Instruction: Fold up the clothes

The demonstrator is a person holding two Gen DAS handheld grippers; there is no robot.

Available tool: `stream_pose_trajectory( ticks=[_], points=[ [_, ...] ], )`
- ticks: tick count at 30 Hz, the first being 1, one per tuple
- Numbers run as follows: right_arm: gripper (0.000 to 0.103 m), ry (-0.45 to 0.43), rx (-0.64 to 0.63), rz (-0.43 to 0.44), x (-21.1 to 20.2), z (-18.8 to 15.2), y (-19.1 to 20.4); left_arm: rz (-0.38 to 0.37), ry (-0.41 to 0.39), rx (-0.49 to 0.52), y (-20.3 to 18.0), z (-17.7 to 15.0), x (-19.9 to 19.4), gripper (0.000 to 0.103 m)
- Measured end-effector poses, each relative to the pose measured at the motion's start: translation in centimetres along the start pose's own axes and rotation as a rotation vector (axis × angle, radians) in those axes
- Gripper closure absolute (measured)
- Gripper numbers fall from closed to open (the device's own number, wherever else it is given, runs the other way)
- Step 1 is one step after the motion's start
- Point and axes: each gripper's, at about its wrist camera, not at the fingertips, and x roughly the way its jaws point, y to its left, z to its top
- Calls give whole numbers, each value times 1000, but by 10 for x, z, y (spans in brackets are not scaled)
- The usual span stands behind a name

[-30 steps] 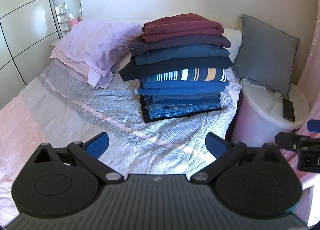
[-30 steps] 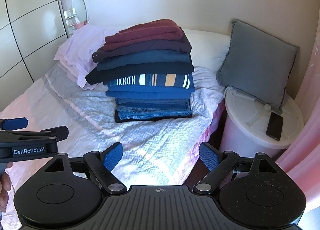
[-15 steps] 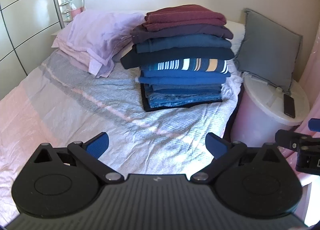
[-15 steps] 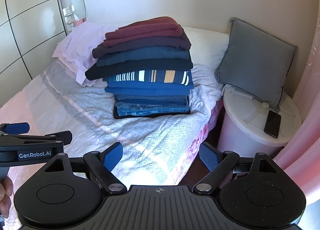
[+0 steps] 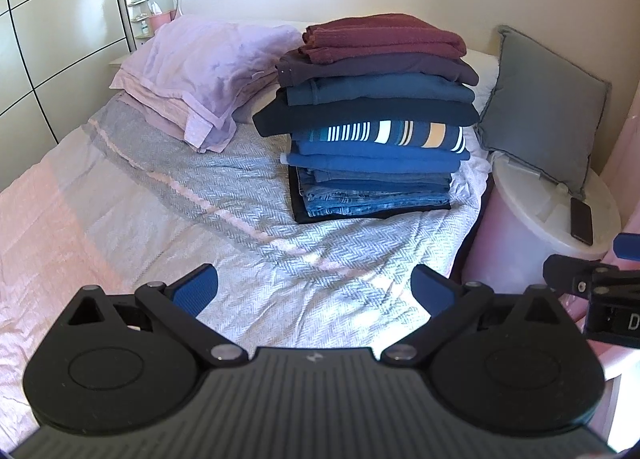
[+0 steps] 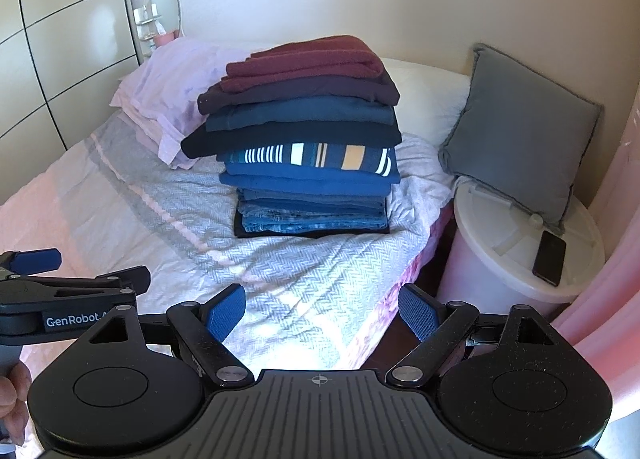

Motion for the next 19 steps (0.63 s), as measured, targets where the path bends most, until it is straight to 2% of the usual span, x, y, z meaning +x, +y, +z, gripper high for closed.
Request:
stream_pose_trajectory(
  ticks=[14, 19],
  points=[
    [17, -17, -28, -3, -5, 5, 10, 10, -14, -10, 6, -1, -4, 1],
    [16, -19, -32, 4, -6, 4, 11, 33, -49, -1, 6, -2, -10, 1]
  ],
)
